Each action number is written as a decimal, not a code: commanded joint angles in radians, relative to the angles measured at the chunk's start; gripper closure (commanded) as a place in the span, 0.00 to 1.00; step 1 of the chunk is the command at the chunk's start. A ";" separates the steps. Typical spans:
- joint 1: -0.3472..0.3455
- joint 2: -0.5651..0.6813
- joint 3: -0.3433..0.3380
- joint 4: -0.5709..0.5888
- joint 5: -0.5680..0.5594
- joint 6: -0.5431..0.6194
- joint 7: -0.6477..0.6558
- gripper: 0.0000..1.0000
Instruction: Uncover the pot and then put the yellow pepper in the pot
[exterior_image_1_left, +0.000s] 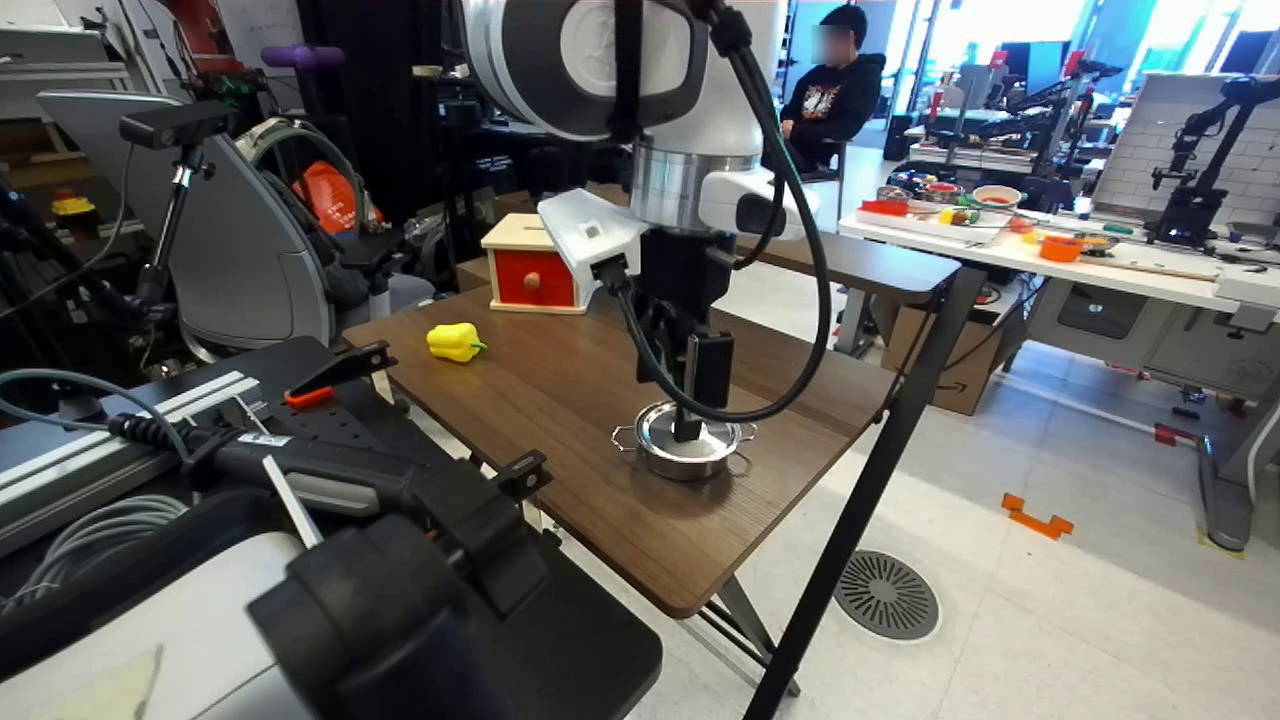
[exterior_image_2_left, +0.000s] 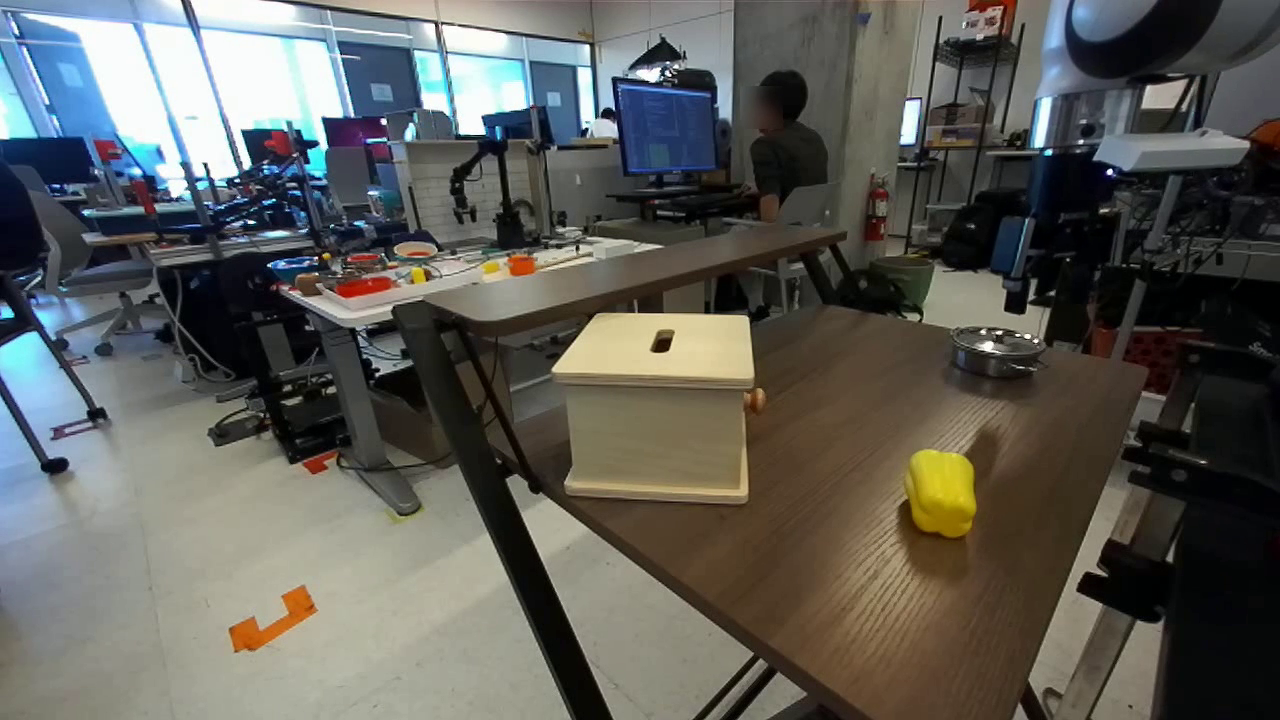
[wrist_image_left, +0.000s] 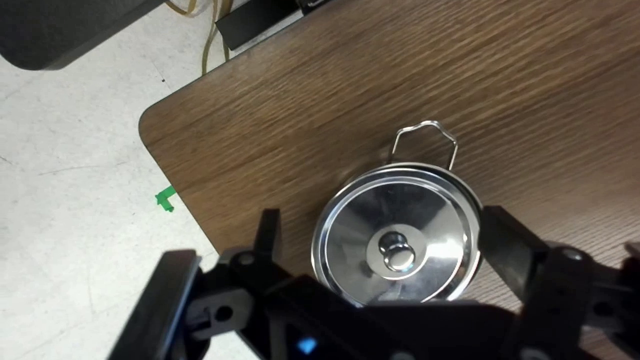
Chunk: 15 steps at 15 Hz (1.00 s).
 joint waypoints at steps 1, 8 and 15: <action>-0.004 0.062 0.011 0.056 -0.005 0.017 0.035 0.00; 0.003 0.123 0.023 0.112 -0.003 0.026 0.061 0.00; 0.005 0.148 0.037 0.145 -0.002 0.028 0.063 0.56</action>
